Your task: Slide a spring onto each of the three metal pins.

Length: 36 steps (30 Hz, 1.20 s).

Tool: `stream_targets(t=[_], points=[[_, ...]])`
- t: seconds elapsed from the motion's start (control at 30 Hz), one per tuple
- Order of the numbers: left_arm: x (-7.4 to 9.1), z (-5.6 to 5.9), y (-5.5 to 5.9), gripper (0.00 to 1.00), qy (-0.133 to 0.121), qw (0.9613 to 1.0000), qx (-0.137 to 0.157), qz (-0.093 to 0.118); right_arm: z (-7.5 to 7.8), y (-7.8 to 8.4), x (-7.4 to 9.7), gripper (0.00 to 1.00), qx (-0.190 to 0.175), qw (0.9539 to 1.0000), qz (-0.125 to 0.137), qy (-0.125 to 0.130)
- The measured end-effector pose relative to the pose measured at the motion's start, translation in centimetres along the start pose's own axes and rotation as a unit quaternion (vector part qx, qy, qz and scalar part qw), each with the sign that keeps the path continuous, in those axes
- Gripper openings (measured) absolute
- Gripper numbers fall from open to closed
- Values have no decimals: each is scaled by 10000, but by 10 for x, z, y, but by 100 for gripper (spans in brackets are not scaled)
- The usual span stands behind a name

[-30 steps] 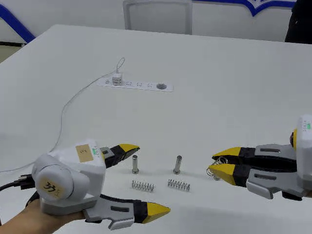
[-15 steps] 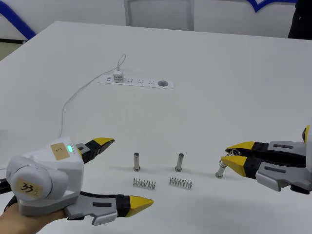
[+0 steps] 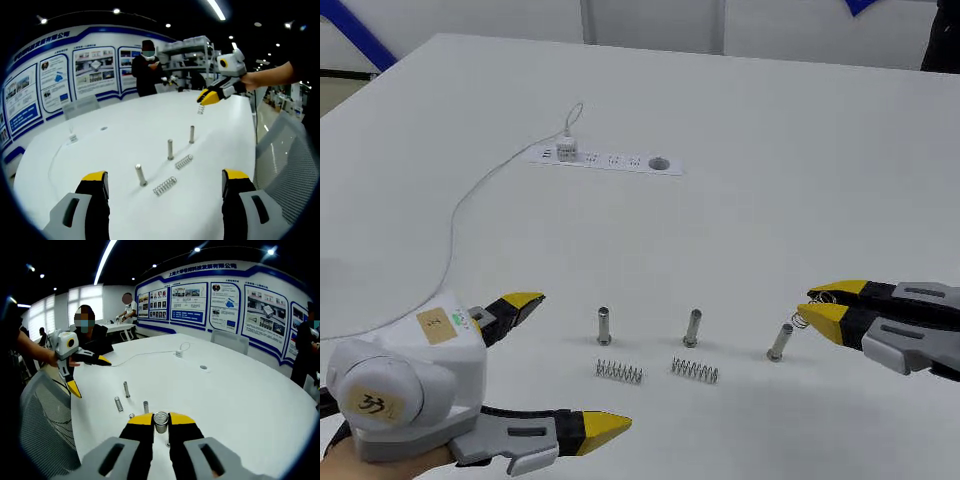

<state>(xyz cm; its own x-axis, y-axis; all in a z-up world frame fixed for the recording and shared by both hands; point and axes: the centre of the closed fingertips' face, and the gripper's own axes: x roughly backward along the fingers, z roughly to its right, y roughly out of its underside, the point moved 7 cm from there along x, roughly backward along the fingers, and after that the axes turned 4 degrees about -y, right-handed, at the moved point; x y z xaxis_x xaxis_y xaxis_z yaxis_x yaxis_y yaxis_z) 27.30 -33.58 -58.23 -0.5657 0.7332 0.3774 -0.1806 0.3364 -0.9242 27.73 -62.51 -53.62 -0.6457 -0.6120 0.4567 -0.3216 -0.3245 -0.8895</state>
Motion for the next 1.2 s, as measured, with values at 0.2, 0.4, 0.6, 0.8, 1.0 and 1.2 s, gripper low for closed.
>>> stream_targets(t=[0.2,0.4,0.6,0.8,1.0,1.2], points=[[1,-2,3,95,-39,10000,49,-51,10,4,-5,12,-253,9995,-30,174],[4,-3,7,95,-72,9999,90,-101,14,8,-14,11,-550,9982,-65,237],[7,-5,12,95,-121,9997,119,-152,16,12,-21,11,-653,9974,-138,256],[9,-6,15,95,-150,9996,156,-201,16,14,-25,12,-631,9974,-229,268],[8,-6,15,95,-151,9995,166,-211,17,21,-28,12,-699,9964,-374,285],[6,-4,15,95,-119,9995,176,-216,17,26,-32,12,-752,9954,-509,292]])
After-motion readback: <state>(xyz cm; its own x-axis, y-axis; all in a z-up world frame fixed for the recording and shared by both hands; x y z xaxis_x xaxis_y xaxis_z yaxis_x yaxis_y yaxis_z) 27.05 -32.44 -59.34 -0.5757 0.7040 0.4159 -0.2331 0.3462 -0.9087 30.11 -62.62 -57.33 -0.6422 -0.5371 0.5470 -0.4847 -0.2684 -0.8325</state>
